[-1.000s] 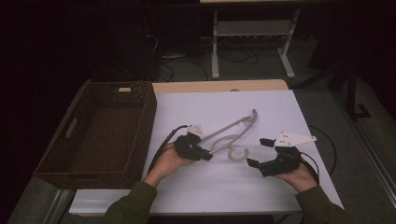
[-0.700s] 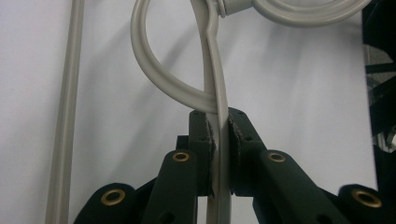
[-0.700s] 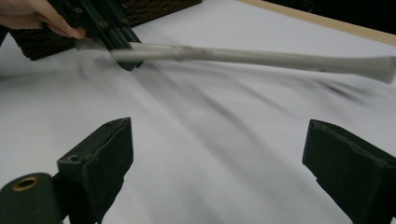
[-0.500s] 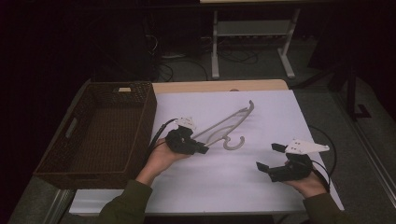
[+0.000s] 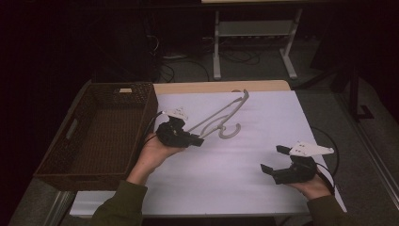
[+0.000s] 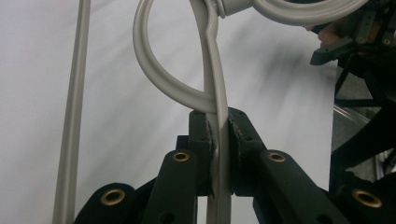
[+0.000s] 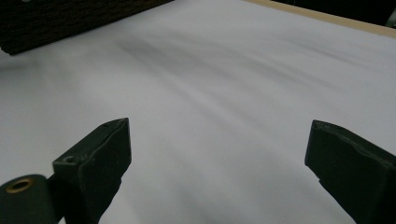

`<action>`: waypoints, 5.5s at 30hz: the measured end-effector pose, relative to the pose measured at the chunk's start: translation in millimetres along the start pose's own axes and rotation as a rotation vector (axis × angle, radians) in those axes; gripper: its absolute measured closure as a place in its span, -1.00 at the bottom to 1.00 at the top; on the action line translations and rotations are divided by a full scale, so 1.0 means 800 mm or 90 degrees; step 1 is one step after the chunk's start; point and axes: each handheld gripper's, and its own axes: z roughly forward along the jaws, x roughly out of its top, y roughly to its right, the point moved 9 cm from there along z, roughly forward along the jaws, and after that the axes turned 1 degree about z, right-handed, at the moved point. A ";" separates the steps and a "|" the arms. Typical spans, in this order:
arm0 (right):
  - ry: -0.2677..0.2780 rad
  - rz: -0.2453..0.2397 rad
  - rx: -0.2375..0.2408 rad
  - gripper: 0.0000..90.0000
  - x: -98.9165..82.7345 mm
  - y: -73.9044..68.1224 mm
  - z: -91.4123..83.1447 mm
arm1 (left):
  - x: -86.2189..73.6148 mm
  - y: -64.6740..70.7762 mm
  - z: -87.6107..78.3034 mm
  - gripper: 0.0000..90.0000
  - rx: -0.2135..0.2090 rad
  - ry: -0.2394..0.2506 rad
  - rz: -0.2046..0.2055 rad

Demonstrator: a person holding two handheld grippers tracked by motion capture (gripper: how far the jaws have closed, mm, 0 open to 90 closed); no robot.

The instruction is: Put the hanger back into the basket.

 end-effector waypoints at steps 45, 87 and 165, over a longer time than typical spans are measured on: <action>0.033 0.024 -0.025 -0.87 0.007 0.014 -0.006 | -0.041 -0.083 -0.258 0.82 0.176 0.051 -0.059; 0.032 0.025 -0.056 -1.00 0.008 0.020 -0.007 | -0.138 -0.127 -0.298 0.82 0.188 -0.030 -0.119; 0.175 0.011 -0.025 -1.00 0.136 0.007 -0.043 | -0.047 -0.045 -0.172 -1.00 0.158 0.333 -0.026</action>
